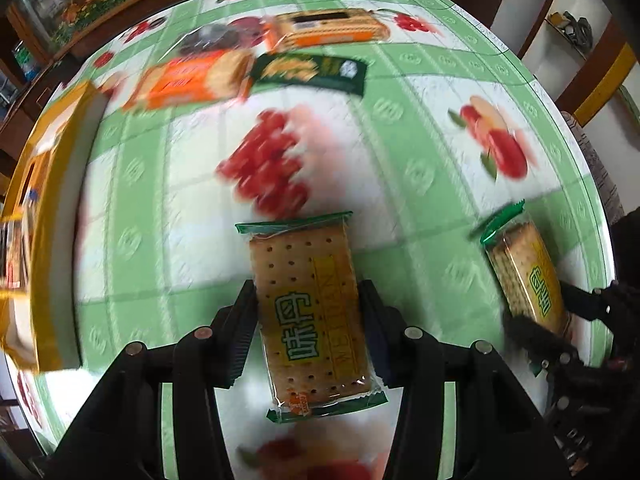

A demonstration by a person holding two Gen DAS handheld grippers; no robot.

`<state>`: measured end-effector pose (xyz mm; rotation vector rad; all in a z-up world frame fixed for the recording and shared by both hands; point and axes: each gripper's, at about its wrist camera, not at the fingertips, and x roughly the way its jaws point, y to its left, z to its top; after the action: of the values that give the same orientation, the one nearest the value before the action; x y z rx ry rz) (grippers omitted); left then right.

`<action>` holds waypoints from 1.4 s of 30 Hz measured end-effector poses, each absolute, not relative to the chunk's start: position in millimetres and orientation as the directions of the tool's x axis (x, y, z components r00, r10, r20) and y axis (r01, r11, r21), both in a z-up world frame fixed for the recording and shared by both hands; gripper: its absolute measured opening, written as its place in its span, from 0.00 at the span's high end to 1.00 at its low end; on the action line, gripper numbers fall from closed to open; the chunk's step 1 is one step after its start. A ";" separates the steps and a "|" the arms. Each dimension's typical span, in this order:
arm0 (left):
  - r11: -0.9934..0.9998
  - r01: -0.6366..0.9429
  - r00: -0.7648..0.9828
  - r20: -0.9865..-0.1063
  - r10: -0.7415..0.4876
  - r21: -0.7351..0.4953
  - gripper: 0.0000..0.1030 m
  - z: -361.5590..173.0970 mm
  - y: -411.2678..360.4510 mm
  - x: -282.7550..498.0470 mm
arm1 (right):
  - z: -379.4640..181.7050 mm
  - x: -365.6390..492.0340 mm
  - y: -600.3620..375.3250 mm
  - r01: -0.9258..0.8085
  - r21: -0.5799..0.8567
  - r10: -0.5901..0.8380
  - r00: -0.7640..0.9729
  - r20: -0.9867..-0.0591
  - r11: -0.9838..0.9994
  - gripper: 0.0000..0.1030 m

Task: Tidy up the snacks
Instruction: 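Carry both WEIDAN packs into the white tray and open both tools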

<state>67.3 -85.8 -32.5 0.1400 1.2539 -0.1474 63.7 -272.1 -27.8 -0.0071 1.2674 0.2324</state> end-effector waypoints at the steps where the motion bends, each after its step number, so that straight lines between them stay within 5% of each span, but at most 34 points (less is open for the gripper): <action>1: 0.982 0.186 0.309 -0.951 -0.036 0.024 0.54 -32.1 -77.7 60.3 | -27.4 59.4 -266.5 -0.186 0.126 0.174 0.273 -0.946 0.974 0.53; 17: 0.991 0.134 0.336 -0.941 -0.026 0.021 0.54 -8.8 29.3 12.1 | -9.1 30.7 -147.0 -0.292 0.268 0.333 0.204 -0.920 0.918 0.53; 30: 0.990 -0.134 0.394 -0.915 0.084 0.033 0.56 26.9 182.1 55.2 | 37.1 80.4 6.6 -0.449 0.357 0.492 0.231 -0.839 0.819 0.54; 42: 0.972 -0.220 0.339 -0.929 0.150 0.077 0.55 -3.4 231.3 99.4 | -5.0 125.6 103.0 -0.469 0.294 0.434 0.223 -0.873 0.833 0.52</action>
<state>99.4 231.3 -3.4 -0.0664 1.2011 0.2411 125.6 103.0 -5.0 -0.0346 1.1931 0.6235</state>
